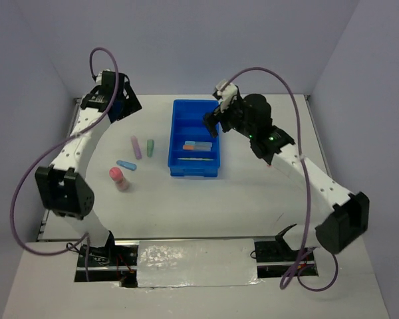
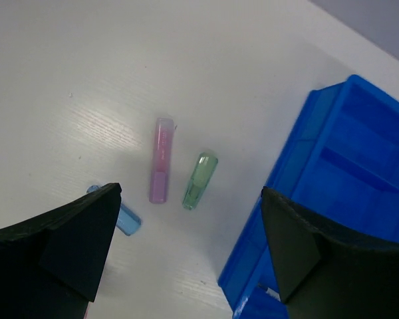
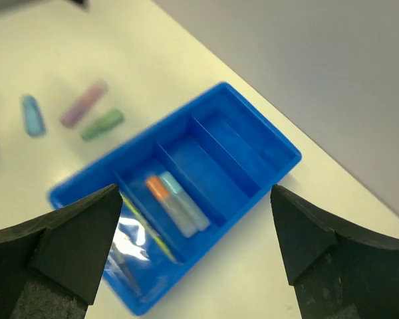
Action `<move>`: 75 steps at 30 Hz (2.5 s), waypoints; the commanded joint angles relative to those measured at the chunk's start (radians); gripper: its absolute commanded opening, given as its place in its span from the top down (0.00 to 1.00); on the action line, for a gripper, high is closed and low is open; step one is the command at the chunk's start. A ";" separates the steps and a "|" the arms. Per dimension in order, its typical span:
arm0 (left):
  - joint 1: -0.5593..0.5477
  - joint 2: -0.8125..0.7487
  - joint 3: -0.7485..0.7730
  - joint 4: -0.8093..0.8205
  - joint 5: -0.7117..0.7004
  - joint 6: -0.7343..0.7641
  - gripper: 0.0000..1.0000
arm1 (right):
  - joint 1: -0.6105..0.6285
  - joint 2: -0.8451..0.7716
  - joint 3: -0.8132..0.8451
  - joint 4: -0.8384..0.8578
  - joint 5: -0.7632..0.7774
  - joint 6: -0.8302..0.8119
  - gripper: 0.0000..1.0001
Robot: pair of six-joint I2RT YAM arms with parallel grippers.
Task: Sort the stationery into containers
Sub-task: Place the pen in the storage box, then pick up the pen from the center of the board, then place the pen in the storage box.
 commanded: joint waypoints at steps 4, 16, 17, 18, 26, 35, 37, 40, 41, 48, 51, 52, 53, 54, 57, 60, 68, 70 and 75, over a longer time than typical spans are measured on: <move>0.028 0.282 0.191 -0.121 0.033 -0.014 0.04 | -0.002 -0.233 -0.229 0.052 -0.023 0.339 0.00; 0.031 0.433 0.044 -0.027 0.039 -0.031 0.10 | -0.002 -0.474 -0.426 -0.017 -0.032 0.410 0.00; 0.031 0.448 0.038 -0.027 0.045 -0.034 0.10 | 0.000 -0.480 -0.432 -0.017 -0.040 0.412 0.00; 0.029 0.461 0.037 -0.027 0.048 -0.034 0.10 | -0.002 -0.483 -0.438 -0.019 -0.040 0.413 0.00; 0.035 0.487 -0.025 0.013 0.022 -0.034 0.25 | -0.002 -0.494 -0.451 -0.002 -0.031 0.415 0.00; 0.083 0.490 -0.094 0.059 0.079 -0.028 0.42 | -0.002 -0.506 -0.439 -0.023 -0.026 0.400 0.00; 0.088 0.498 -0.086 0.061 0.094 -0.027 0.44 | -0.002 -0.521 -0.440 -0.026 -0.023 0.396 0.00; 0.089 0.515 -0.071 0.055 0.106 -0.024 0.54 | -0.002 -0.538 -0.442 -0.031 -0.021 0.389 0.00; 0.089 0.515 -0.069 0.058 0.111 -0.024 0.62 | -0.002 -0.541 -0.442 -0.032 -0.021 0.387 0.00; 0.080 0.292 -0.042 0.177 0.188 0.035 0.98 | -0.002 -0.561 -0.452 -0.031 -0.017 0.380 0.00; 0.048 0.194 0.035 0.235 0.173 0.139 0.98 | -0.002 -0.571 -0.446 -0.038 -0.017 0.377 0.00; 0.020 0.173 0.047 0.259 0.174 0.204 0.98 | -0.002 -0.577 -0.445 -0.040 -0.017 0.375 0.00; 0.003 0.153 0.053 0.286 0.182 0.241 0.98 | -0.002 -0.581 -0.443 -0.037 -0.017 0.378 0.00; -0.033 0.121 0.056 0.355 0.214 0.280 1.00 | -0.002 -0.586 -0.445 -0.035 -0.017 0.377 0.00; -0.140 0.073 -0.011 0.531 0.411 0.595 1.00 | -0.002 -0.589 -0.442 -0.035 -0.018 0.380 0.00; -0.271 0.090 -0.037 0.560 0.531 0.838 1.00 | -0.002 -0.591 -0.428 -0.060 -0.029 0.378 0.00; -0.334 0.289 0.170 0.334 0.723 1.147 0.99 | -0.002 -0.672 -0.416 -0.120 -0.029 0.367 0.00; -0.340 0.329 0.188 0.302 0.735 1.222 0.99 | -0.002 -0.686 -0.422 -0.121 -0.031 0.364 0.00; -0.365 0.367 0.184 0.219 0.713 1.367 0.98 | -0.002 -0.698 -0.425 -0.124 -0.046 0.367 0.00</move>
